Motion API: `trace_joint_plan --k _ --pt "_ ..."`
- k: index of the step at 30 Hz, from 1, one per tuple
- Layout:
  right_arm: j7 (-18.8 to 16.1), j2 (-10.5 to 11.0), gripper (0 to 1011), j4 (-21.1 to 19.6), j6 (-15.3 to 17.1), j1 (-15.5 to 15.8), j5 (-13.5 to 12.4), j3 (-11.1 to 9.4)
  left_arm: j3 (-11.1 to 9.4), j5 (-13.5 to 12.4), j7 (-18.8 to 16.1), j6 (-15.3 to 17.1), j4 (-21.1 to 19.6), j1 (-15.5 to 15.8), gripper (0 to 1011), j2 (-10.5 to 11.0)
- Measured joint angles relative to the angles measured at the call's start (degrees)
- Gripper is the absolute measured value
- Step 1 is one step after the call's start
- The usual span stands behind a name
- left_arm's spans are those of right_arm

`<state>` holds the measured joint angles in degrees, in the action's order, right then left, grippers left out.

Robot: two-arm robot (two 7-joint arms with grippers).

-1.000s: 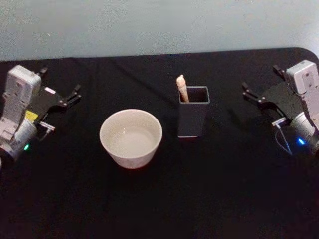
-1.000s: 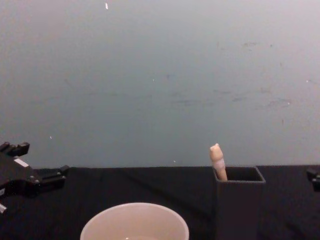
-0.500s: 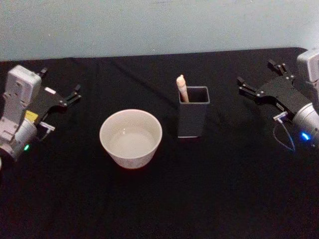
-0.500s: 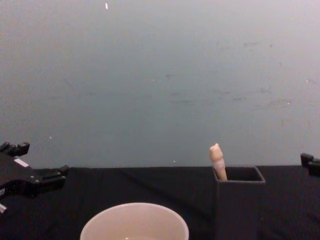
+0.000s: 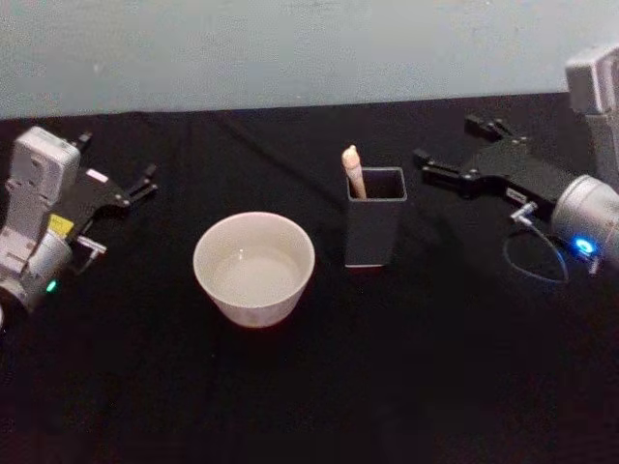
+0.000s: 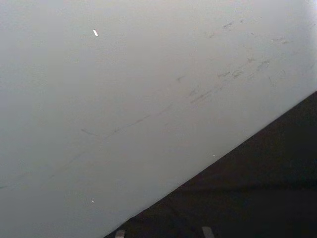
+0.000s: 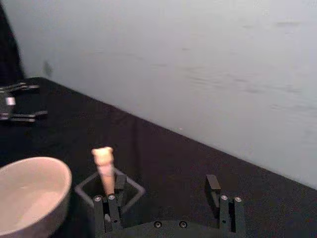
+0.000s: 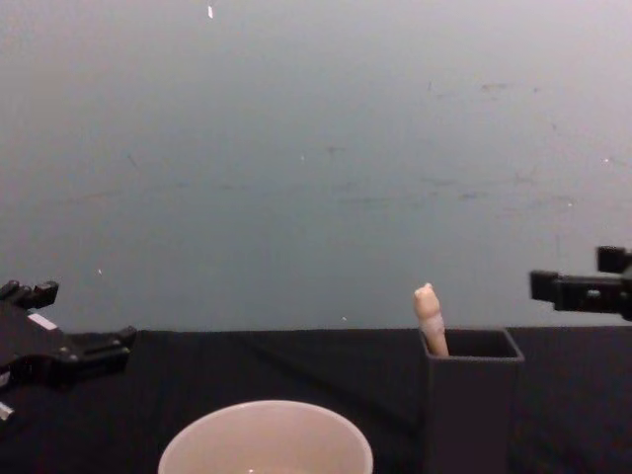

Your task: Pick up the stirring spoon with one hand, stir inside the cup, then place it back in its original position.

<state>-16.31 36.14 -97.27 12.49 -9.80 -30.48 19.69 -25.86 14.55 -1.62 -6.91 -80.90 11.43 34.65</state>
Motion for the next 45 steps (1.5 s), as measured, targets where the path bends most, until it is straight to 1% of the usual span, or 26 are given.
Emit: trace_joint_plan --k 2,3,4,5,6,7,9,11,16,17,20,21,24,27,28,32,38,45 --pt "-0.8 -0.2 1002 -0.3 1.2 -0.5 -0.2 0.2 0.0 0.0 0.0 0.0 0.0 0.0 1001 0.0" --pt "-1.5 -0.4 1002 -0.6 2.4 -1.0 -0.4 0.6 0.0 0.0 0.0 0.0 0.0 0.0 1001 0.0" --pt "-1.5 -0.4 1002 -0.6 2.4 -1.0 -0.4 0.6 0.0 0.0 0.0 0.0 0.0 0.0 1001 0.0" --pt "-2.2 -1.0 1002 -0.8 4.2 -1.8 -0.4 1.2 0.0 0.0 0.0 0.0 0.0 0.0 1001 0.0" --pt "-2.2 -1.0 1002 -0.8 4.2 -1.8 -0.4 1.2 0.0 0.0 0.0 0.0 0.0 0.0 1001 0.0" --pt "-2.7 -1.4 1002 -0.7 5.5 -2.6 -0.4 1.8 0.0 0.0 0.0 0.0 0.0 0.0 1001 0.0" --pt "-3.2 -1.8 1002 -0.5 6.6 -3.3 -0.5 2.3 0.0 0.0 0.0 0.0 0.0 0.0 1001 0.0" --pt "-3.7 -2.4 1002 -0.1 7.7 -4.3 -0.5 3.3 0.0 0.0 0.0 0.0 0.0 0.0 1001 0.0" --pt "-3.9 -3.9 1002 1.7 9.2 -6.4 1.0 5.4 0.0 0.0 0.0 0.0 0.0 0.0 1001 0.0" --pt "-3.7 -4.6 1002 2.5 9.9 -7.2 1.6 6.1 0.0 0.0 0.0 0.0 0.0 0.0 1001 0.0" --pt "-3.6 -5.5 1002 3.7 10.6 -8.2 2.3 6.9 0.0 0.0 0.0 0.0 0.0 0.0 1001 0.0" --pt "-3.5 -6.2 1002 4.4 10.8 -8.7 2.8 7.3 0.0 0.0 0.0 0.0 0.0 0.0 1001 0.0" --pt "-3.1 -7.5 1002 5.8 10.8 -9.6 3.8 7.9 0.0 0.0 0.0 0.0 0.0 0.0 1001 0.0" --pt "-3.0 -8.0 1002 6.3 10.5 -9.9 4.4 8.1 0.0 0.0 0.0 0.0 0.0 0.0 1001 0.0" --pt "-2.9 -8.6 1002 7.1 9.6 -10.3 5.5 8.4 0.0 0.0 0.0 0.0 0.0 0.0 1002 0.0" --pt "-3.1 -9.5 1002 8.2 8.5 -11.0 7.2 8.8 0.0 0.0 0.0 0.0 0.0 0.0 1001 0.0" --pt "-4.0 -10.2 1002 9.0 8.0 -11.4 8.6 9.0 0.0 0.0 0.0 0.0 0.0 0.0 1001 0.0" --pt "-4.8 -10.9 1002 9.7 8.5 -11.6 9.3 8.6 0.0 0.0 0.0 0.0 0.0 0.0 1001 0.0"
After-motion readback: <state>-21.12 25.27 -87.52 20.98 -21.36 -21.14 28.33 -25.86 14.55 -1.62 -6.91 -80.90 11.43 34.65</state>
